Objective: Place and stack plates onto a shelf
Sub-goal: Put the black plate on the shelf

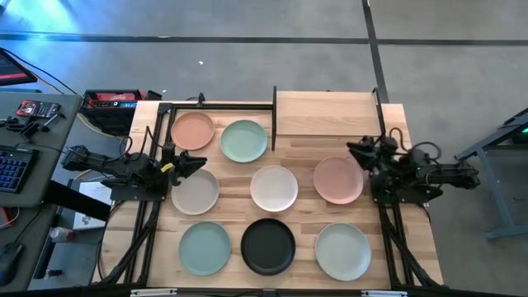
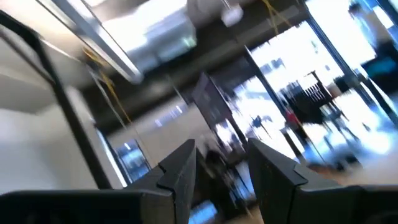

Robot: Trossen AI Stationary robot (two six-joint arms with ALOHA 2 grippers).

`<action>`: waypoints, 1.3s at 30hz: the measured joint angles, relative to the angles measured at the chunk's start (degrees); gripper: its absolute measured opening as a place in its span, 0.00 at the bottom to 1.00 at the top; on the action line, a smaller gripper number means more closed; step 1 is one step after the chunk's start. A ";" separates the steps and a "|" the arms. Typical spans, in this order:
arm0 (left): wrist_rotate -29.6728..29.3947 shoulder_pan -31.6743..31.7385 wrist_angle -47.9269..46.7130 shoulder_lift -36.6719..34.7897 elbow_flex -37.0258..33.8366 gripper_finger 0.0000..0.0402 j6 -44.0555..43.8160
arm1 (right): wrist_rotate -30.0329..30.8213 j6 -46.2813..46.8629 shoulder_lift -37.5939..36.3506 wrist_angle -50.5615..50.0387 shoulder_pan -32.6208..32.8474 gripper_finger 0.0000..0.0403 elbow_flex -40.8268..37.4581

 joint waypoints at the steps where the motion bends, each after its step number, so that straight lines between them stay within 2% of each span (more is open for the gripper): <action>1: -0.01 -0.01 0.00 0.00 0.00 0.28 0.00 | -0.29 -0.76 0.00 2.31 0.00 0.32 0.03; 4: -0.02 -0.01 0.00 0.00 0.00 0.28 -0.05 | -1.63 -3.06 0.00 5.42 0.00 0.32 0.77; 9: -0.12 -0.01 0.02 0.00 0.00 0.28 -0.17 | -3.16 -4.75 3.13 -3.75 0.00 0.32 8.51; 17: -0.12 -0.01 -0.04 0.00 0.00 0.28 -0.11 | -4.39 -4.90 19.68 -19.74 0.00 0.32 26.30; 21: -0.10 -0.01 -0.09 0.00 0.00 0.28 -0.12 | -4.70 2.84 29.92 -23.87 0.02 0.32 34.31; 27: -0.10 -0.01 -0.28 0.00 0.00 0.28 -0.07 | -6.87 13.24 43.78 -36.40 0.02 0.32 45.33; 33: -0.06 -0.01 -0.31 0.00 0.00 0.28 0.00 | -8.27 21.91 56.05 -43.67 1.76 0.32 51.93; 39: -0.06 -0.01 -0.31 0.00 0.00 0.28 0.00 | -10.63 28.44 66.71 -44.74 6.02 0.32 55.79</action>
